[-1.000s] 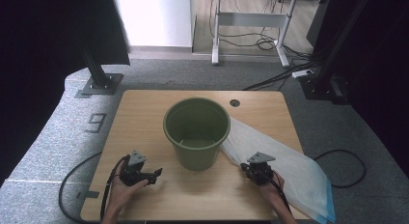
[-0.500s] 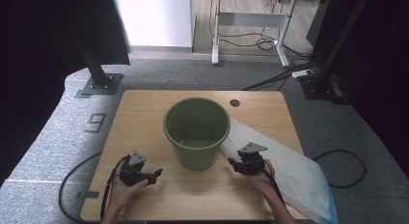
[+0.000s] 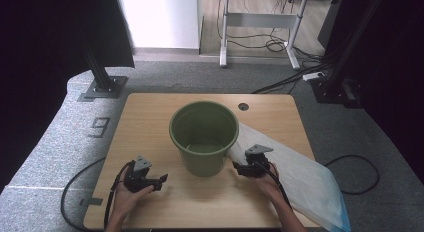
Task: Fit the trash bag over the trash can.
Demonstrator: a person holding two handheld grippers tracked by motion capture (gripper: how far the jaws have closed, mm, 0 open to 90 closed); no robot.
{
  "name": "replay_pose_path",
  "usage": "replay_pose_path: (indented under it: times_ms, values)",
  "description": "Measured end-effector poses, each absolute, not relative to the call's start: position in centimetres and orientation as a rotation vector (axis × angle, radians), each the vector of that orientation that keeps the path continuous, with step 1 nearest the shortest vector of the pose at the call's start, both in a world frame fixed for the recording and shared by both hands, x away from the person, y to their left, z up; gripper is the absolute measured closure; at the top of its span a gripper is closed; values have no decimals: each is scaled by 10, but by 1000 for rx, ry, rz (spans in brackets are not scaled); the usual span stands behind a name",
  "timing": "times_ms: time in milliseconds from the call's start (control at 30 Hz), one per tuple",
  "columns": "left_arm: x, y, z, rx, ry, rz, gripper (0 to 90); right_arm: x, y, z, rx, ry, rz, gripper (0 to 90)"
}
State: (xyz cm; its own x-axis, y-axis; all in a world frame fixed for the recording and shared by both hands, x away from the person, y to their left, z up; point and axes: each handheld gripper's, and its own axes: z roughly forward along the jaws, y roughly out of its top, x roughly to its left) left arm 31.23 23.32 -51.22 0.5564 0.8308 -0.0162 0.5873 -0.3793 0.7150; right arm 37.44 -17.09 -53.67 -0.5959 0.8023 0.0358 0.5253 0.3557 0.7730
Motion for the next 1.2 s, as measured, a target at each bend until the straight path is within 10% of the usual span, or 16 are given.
replay_pose_path:
  times_ms: [467, 1200]
  values:
    - [312, 234, -513, 2105, 1135, 455, 156, 378, -167, -544, 1210, 2290, 994, 862]
    - [313, 238, -513, 2078, 1157, 451, 165, 368, -221, -440, 1192, 1999, 1373, 887]
